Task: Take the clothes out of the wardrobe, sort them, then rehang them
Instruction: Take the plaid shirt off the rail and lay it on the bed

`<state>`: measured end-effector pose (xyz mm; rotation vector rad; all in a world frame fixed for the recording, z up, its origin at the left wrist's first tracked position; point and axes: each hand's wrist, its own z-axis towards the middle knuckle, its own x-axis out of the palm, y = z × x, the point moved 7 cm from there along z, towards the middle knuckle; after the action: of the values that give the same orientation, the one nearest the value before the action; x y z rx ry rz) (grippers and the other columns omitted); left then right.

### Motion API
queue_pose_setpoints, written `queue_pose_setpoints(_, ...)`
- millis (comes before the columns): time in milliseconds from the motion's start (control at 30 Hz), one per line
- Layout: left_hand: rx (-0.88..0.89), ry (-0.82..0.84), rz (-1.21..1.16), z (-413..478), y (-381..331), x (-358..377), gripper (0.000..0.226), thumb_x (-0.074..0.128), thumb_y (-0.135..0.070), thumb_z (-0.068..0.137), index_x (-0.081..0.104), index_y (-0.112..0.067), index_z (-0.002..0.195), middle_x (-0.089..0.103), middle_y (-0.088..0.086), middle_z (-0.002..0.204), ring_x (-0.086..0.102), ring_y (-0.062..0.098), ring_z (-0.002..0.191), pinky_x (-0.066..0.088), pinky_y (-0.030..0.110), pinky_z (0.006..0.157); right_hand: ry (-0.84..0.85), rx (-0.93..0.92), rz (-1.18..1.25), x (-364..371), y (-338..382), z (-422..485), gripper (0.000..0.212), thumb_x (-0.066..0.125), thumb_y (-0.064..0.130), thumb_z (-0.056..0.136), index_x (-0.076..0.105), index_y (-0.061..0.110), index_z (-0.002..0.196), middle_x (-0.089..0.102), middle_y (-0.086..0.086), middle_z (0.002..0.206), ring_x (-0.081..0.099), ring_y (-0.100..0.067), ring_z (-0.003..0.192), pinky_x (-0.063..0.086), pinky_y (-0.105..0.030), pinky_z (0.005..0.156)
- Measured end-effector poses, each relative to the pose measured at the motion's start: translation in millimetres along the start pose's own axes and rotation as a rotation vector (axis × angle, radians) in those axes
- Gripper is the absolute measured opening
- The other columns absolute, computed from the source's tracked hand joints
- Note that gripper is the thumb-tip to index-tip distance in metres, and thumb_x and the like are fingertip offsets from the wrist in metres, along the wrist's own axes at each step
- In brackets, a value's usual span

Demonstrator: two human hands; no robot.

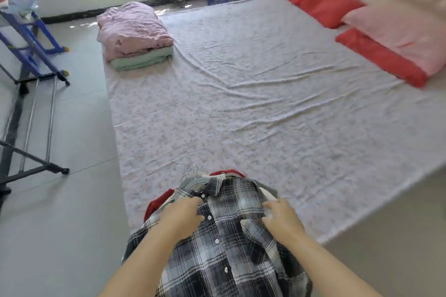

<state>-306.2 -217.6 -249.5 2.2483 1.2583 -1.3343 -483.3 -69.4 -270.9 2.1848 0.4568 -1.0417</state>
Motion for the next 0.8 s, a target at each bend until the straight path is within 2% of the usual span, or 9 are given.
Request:
queue_pose_setpoints(100,0.192,0.006,0.165,-8,-33,-1,0.038,0.046,-0.032,0.094,0.045,-0.022,0.13,0.055,0.002,0.127,0.056,0.022,0.11,0.049,0.034,0.087,-0.124,0.128,0.051,-6,-27,-54,0.032,0.058,0.016,0.086,0.062,0.016,0.117,0.056,-0.006,0.117,0.057,-0.021,0.103,0.047,-0.028,0.083)
queue_pose_setpoints(200,0.356,0.008,0.252,-25,-74,4,0.038,0.045,-0.032,0.093,0.046,-0.02,0.13,0.054,0.002,0.129,0.055,0.023,0.112,0.047,0.036,0.089,-0.23,0.294,0.111,-3,-62,-120,0.028,0.058,0.018,0.083,0.066,0.02,0.109,0.058,-0.004,0.11,0.058,-0.022,0.1,0.05,-0.031,0.08)
queue_pose_setpoints(333,0.602,0.044,0.358,-69,-148,31,0.041,0.043,-0.032,0.094,0.042,-0.023,0.134,0.053,0.001,0.131,0.057,0.021,0.109,0.049,0.033,0.083,-0.324,0.53,0.203,14,-116,-227,0.036,0.056,0.025,0.088,0.056,0.022,0.124,0.05,-0.002,0.125,0.052,-0.02,0.114,0.042,-0.029,0.094)
queue_pose_setpoints(433,0.786,0.076,0.437,-115,-210,62,0.042,0.043,-0.032,0.094,0.042,-0.024,0.135,0.05,0.002,0.132,0.056,0.023,0.109,0.051,0.034,0.084,-0.428,0.7,0.275,29,-154,-312,0.04,0.056,0.027,0.09,0.051,0.023,0.129,0.047,-0.002,0.13,0.048,-0.018,0.12,0.037,-0.025,0.097)
queue_pose_setpoints(567,1.0,0.151,0.512,-190,-289,120,0.038,0.041,-0.028,0.094,0.044,-0.02,0.13,0.053,0.002,0.126,0.056,0.022,0.107,0.047,0.031,0.085,-0.529,0.932,0.37,63,-195,-432,0.04,0.056,0.023,0.089,0.051,0.024,0.129,0.047,-0.002,0.132,0.047,-0.016,0.121,0.035,-0.02,0.094)
queue_pose_setpoints(667,1.162,0.194,0.583,-265,-340,174,0.044,0.043,-0.034,0.094,0.037,-0.027,0.137,0.046,-0.003,0.136,0.049,0.018,0.12,0.04,0.029,0.098,-0.615,1.086,0.454,98,-214,-532,0.04,0.053,0.024,0.091,0.048,0.023,0.131,0.045,-0.001,0.135,0.041,-0.015,0.128,0.03,-0.019,0.099)
queue_pose_setpoints(800,1.413,0.231,0.679,-390,-391,254,0.047,0.044,-0.039,0.095,0.033,-0.028,0.139,0.042,-0.004,0.138,0.042,0.015,0.127,0.034,0.029,0.103,-0.743,1.272,0.554,152,-225,-669,0.038,0.051,0.022,0.093,0.048,0.02,0.131,0.043,-0.002,0.133,0.046,-0.015,0.121,0.033,-0.019,0.098)
